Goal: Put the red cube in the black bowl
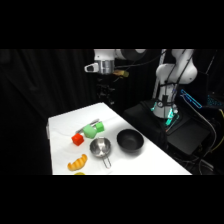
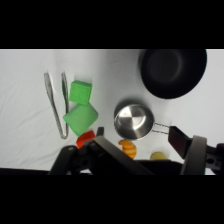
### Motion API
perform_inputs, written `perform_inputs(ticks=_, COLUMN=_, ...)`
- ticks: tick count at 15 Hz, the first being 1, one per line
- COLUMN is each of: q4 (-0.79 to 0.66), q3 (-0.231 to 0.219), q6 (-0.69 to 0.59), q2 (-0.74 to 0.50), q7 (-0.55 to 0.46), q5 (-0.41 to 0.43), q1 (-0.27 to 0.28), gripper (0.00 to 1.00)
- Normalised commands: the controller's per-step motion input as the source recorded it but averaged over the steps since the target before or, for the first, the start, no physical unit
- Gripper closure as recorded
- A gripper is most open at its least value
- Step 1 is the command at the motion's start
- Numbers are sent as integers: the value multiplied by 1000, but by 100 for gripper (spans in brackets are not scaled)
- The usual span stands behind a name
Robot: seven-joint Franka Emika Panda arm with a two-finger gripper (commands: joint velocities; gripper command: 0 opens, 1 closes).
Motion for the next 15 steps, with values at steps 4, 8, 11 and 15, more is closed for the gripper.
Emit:
perform_inputs(ticks=4, q4=79, q3=-5, q6=25, q2=79, q7=-39, q5=26, q1=-20, gripper=0)
perform_inputs(ticks=8, q4=281, q3=-16, q6=36, q2=258, q7=-76, q5=27, q1=-43, gripper=0)
perform_inputs(ticks=11, q4=445, q3=-12, q6=20, q2=353, q7=-214, q5=106, q1=-59, gripper=0)
perform_inputs(ticks=15, q4=504, q3=18, q6=-10, q2=388, q7=-353, q5=165, q1=-93, gripper=0)
